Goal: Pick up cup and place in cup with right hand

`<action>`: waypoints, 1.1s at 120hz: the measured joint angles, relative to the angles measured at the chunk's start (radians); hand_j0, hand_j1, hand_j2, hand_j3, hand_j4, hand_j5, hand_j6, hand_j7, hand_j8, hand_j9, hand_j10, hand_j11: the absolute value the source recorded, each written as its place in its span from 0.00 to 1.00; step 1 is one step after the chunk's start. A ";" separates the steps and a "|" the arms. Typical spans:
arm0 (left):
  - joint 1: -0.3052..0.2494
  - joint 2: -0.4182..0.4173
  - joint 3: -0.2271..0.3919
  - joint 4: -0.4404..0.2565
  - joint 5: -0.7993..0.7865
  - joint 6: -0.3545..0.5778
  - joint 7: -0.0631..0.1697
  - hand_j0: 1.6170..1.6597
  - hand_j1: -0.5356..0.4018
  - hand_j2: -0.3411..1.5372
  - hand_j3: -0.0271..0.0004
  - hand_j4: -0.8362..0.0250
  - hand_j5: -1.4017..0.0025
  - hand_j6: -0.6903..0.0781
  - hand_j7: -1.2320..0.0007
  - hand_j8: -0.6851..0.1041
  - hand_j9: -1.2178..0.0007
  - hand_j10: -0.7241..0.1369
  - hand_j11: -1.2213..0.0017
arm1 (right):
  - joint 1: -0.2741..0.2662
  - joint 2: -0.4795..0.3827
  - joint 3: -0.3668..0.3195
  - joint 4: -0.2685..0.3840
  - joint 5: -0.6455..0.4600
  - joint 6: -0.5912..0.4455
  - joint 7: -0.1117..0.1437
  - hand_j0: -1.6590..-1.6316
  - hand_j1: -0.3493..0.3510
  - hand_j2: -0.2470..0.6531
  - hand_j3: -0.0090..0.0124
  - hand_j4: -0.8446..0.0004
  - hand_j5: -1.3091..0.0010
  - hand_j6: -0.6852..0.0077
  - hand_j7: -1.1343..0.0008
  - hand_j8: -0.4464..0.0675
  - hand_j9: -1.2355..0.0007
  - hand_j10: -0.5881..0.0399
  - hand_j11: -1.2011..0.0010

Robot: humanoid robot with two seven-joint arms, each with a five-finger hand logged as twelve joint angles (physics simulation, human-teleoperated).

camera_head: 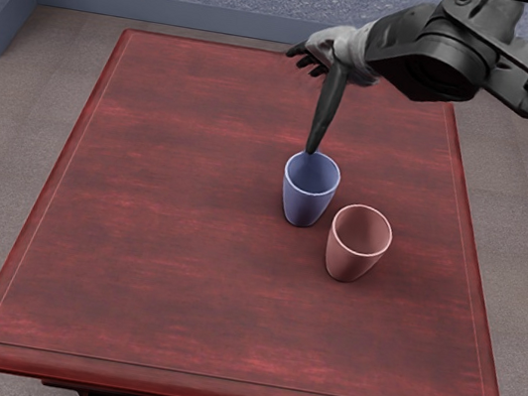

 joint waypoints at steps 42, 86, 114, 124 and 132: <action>0.000 0.000 0.000 0.000 0.000 0.000 0.000 0.96 0.94 0.18 0.99 0.97 0.99 0.89 1.00 0.86 1.00 0.84 0.99 | 0.020 0.081 -0.272 0.118 0.001 -0.407 0.000 0.04 0.03 0.27 0.42 0.98 0.98 0.96 0.98 0.83 0.98 0.91 0.98; 0.000 0.000 0.000 0.000 0.000 0.000 0.000 0.96 0.94 0.18 0.99 0.97 0.99 0.89 1.00 0.86 1.00 0.84 0.99 | 0.110 0.091 -0.372 0.258 0.162 -0.437 0.000 0.04 0.03 0.27 0.42 0.98 0.98 0.96 0.98 0.83 0.98 0.91 0.98; 0.000 0.000 0.000 0.000 0.000 0.000 0.000 0.96 0.94 0.18 0.99 0.97 0.99 0.89 1.00 0.86 1.00 0.84 0.99 | 0.102 0.121 -0.413 0.265 0.183 -0.533 0.000 0.04 0.03 0.27 0.42 0.97 0.98 0.96 0.98 0.83 0.98 0.90 0.98; 0.000 0.000 0.000 0.000 0.000 0.000 0.000 0.96 0.94 0.18 0.99 0.97 0.99 0.89 1.00 0.86 1.00 0.84 0.99 | 0.096 0.135 -0.428 0.263 0.185 -0.555 0.000 0.04 0.03 0.27 0.42 0.97 0.98 0.96 0.98 0.83 0.98 0.90 0.98; 0.000 0.000 0.000 0.000 0.000 0.000 0.000 0.96 0.94 0.18 0.99 0.97 0.99 0.89 1.00 0.86 1.00 0.84 0.99 | 0.090 0.142 -0.432 0.263 0.185 -0.563 0.000 0.04 0.04 0.27 0.42 0.97 0.98 0.96 0.98 0.83 0.98 0.90 0.98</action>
